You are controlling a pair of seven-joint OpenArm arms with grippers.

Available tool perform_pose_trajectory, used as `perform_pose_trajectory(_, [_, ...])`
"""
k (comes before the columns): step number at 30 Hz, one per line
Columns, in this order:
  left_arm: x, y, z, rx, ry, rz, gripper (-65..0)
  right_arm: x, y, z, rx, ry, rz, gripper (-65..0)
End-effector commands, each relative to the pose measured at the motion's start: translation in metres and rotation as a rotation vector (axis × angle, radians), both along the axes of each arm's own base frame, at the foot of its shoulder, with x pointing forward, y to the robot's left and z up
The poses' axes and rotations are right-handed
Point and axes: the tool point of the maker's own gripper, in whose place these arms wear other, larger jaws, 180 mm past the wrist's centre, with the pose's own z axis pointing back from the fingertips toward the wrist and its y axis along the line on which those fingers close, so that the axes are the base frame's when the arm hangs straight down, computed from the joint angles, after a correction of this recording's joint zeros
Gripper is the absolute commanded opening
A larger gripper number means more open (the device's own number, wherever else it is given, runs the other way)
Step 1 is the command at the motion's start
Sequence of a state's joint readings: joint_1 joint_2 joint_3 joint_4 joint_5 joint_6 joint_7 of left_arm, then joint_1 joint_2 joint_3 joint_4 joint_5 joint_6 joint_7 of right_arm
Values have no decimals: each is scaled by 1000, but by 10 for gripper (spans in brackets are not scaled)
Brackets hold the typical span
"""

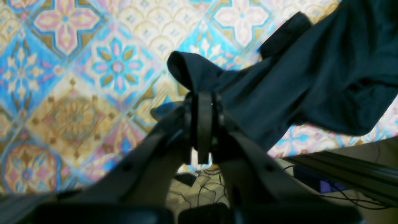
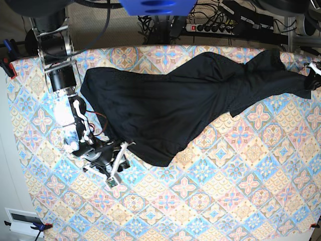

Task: Layout the t-shirt on the table in an organized manner, then fold the t-shirt properly
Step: 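Drag the shirt edge with the right gripper away from the left gripper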

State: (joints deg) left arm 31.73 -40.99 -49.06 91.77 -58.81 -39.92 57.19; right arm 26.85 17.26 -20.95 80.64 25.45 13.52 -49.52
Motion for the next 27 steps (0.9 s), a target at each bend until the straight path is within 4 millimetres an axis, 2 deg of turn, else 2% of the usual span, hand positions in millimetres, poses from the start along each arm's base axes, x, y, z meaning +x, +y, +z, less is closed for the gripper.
perform_pose_trajectory(1, [10,3,16,14,-51,-11,-650,14,9,19,5,-55,23,-499])
perform_pose_trajectory(2, [10,3,16,13,-51,-10,-650,13,22,14,7,-44,49,-481])
perform_pose_trajectory(4, [9,3,15,11,-51,-8,-650,15,35,5,-5,-20,77,-433])
perform_pose_trajectory(8, [10,1,15,8,-53,-9,-650,19,40,-5,-62,12,109,-366])
perform_pose_trajectory(14, [8,-1,12,-3,-54,-3,-650,11,79,-32,-54,43,184,-360])
perform_pose_trajectory(21, [7,-3,9,-14,-54,3,-650,13,60,-69,-41,94,118,-360])
perform_pose_trajectory(27, [7,-3,9,-15,-53,2,-650,21,50,-67,-14,49,94,-360])
